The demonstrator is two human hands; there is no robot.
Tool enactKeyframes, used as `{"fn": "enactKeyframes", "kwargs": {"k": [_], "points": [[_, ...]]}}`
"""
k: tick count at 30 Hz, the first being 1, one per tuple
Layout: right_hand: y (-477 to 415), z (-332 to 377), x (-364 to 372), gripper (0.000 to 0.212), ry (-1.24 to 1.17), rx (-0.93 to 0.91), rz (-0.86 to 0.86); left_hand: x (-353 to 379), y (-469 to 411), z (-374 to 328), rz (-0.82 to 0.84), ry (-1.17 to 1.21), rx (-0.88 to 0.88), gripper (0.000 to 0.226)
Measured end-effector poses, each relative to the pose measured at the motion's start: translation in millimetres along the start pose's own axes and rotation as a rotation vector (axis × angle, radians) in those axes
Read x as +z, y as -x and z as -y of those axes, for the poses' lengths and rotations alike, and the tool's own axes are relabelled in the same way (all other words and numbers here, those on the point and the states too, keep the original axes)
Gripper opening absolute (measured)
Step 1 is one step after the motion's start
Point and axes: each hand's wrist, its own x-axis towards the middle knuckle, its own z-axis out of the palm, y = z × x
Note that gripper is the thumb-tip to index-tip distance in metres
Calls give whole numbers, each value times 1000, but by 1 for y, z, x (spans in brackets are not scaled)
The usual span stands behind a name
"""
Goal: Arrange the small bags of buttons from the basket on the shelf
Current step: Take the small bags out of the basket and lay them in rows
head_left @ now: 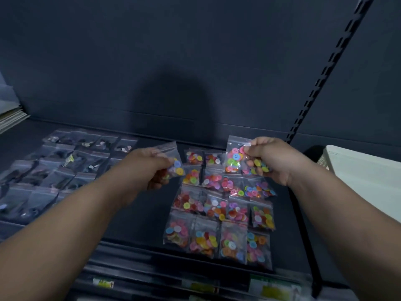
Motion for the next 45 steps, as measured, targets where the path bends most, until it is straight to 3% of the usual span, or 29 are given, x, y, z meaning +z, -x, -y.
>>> {"fn": "enactKeyframes", "kwargs": {"k": [5,10,18,25,36,39,45], "points": [[16,-5,2,22,-42,6,-39,-8,-6,-1,115,39,-95,10],[34,-14,3,21,-73,24,-46,-15,-3,0,230,-62,-61,3],[76,-26,-8,11,0,50,-117,-9,10,-5,311,-167,5,12],[105,-50,-15,14,116,137,-34,16,23,-10,393,-152,-1,10],[114,-91,-13,12,249,218,-42,45,28,-18,413,-194,12,8],[111,-91,-10,14,338,196,-61,51,28,-19,413,-193,13,6],[110,-86,-7,9,738,118,-94,52,25,-16,405,-202,0,6]]}}
